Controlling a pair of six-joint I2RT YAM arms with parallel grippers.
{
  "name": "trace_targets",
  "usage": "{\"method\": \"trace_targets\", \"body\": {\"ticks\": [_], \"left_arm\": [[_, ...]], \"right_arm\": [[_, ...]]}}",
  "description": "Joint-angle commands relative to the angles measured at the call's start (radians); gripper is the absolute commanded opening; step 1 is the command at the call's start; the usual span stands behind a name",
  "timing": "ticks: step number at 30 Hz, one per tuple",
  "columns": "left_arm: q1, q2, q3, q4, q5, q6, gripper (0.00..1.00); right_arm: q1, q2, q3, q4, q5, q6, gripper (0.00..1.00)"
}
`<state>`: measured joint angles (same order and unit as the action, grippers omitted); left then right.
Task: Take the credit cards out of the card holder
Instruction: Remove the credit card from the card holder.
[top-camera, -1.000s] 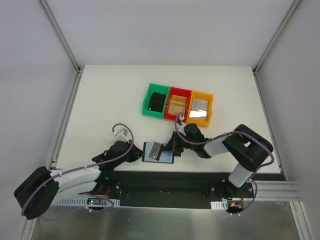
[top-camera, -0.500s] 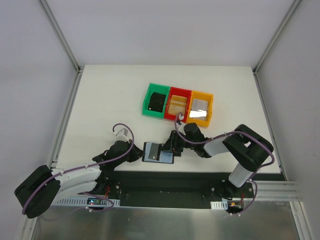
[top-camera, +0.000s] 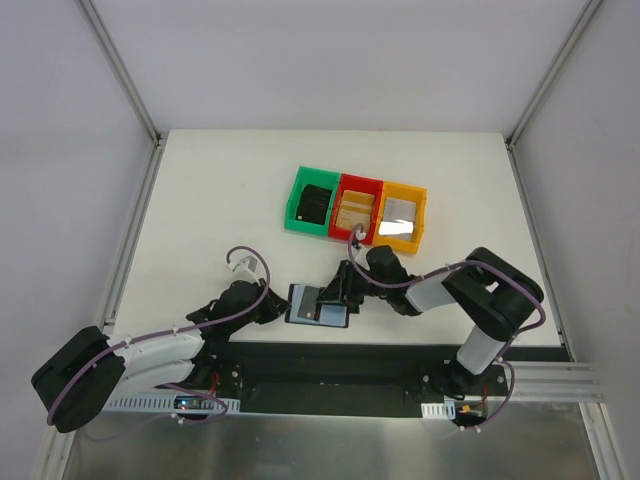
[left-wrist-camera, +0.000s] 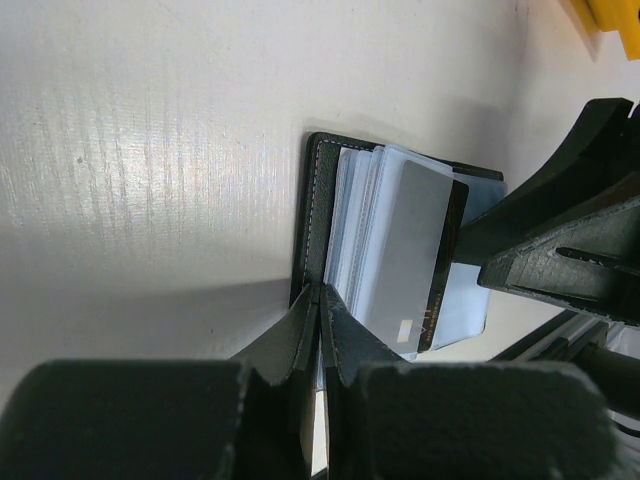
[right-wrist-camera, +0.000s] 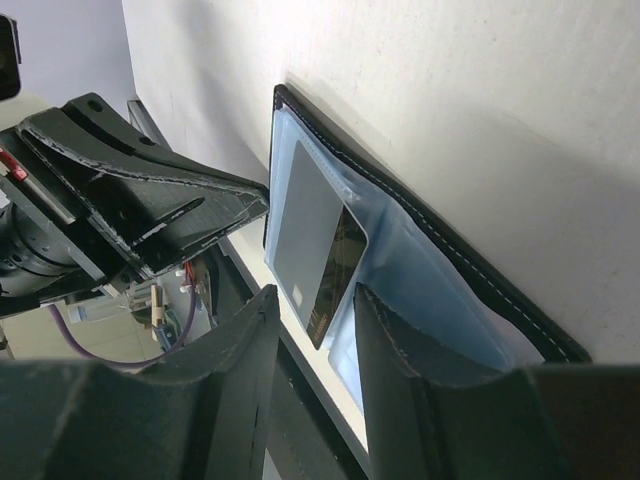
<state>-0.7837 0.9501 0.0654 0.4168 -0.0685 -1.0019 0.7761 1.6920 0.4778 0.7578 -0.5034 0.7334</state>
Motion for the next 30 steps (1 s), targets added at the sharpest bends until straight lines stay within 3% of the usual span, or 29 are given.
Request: {"method": "trace_targets", "body": {"ticks": [1, 30], "left_arm": [[0.004, 0.013, -0.045, -0.019, 0.019, 0.014, 0.00], [0.003, 0.052, -0.045, 0.013, 0.041, 0.003, 0.00]], "right_arm": [[0.008, 0.023, 0.028, 0.092, -0.026, 0.038, 0.39], [0.026, 0.109, 0.041, 0.233, -0.067, 0.124, 0.39]]}}
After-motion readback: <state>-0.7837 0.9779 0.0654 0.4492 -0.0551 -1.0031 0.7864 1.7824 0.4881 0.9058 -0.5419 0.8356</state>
